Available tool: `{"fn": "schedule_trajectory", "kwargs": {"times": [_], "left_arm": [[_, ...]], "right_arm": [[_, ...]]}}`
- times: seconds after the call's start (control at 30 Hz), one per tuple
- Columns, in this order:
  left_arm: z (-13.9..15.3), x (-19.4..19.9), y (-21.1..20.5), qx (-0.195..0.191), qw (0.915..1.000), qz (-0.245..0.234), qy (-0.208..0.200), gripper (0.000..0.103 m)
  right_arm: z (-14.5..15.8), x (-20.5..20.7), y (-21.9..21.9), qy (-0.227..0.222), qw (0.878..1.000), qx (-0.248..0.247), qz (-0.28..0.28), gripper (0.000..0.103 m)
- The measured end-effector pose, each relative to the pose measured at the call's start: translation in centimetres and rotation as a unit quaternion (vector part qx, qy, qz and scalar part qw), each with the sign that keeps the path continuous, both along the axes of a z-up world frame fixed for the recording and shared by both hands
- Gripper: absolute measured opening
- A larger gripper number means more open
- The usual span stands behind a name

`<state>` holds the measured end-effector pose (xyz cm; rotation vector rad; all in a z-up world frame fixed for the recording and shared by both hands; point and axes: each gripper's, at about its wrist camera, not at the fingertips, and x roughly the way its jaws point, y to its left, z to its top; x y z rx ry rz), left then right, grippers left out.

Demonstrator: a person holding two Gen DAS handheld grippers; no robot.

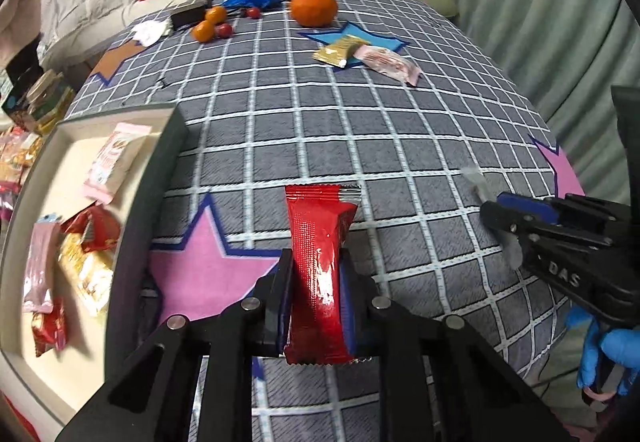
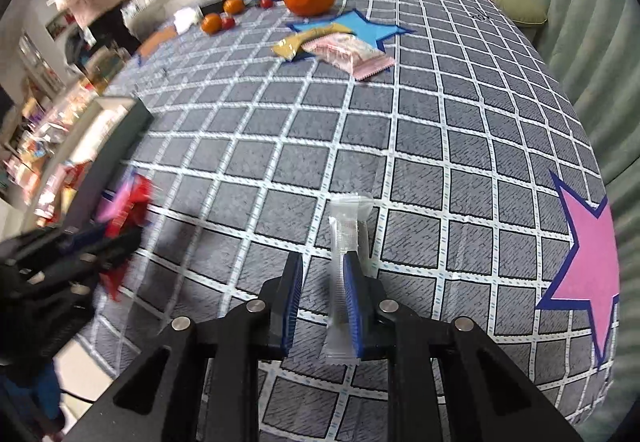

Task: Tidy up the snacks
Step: 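Grasp the red bar with left gripper while right grasps the clear stick, then carry the red bar and clear stick over the white tray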

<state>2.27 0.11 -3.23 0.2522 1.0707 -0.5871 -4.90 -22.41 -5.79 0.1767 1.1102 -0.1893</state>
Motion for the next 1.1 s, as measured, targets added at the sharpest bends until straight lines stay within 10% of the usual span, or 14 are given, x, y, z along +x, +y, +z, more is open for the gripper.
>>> {"fn": "schedule_trajectory", "kwargs": {"times": [0.03, 0.13, 0.3, 0.47, 1.0, 1.1], "left_arm": [[0.1, -0.1, 0.4, -0.002, 1.0, 0.001, 0.001, 0.022], [0.4, -0.3, 1.0, -0.005, 1.0, 0.001, -0.003, 0.023], [1.6, -0.9, 1.8, -0.016, 0.9997, -0.001, -0.017, 0.023], [2.4, -1.0, 2.5, -0.021, 0.9995, -0.002, -0.023, 0.023], [8.7, 4.2, 13.4, -0.038, 0.991, 0.097, -0.084, 0.023], [8.3, 4.9, 16.0, -0.041, 0.989, 0.12, -0.077, 0.023]], "right_arm": [[0.0, 0.1, 0.1, 0.004, 1.0, -0.019, -0.002, 0.026], [-0.1, 0.4, 0.0, 0.007, 0.999, -0.052, -0.006, 0.083], [-1.6, 0.8, -1.3, 0.027, 0.999, -0.03, -0.017, 0.073], [-1.7, 0.3, -1.2, 0.026, 0.999, -0.018, -0.021, 0.018], [6.7, 6.0, 9.8, -0.06, 0.992, 0.045, 0.104, 0.018], [5.9, 6.9, 9.7, -0.034, 0.994, 0.002, 0.107, 0.049]]}}
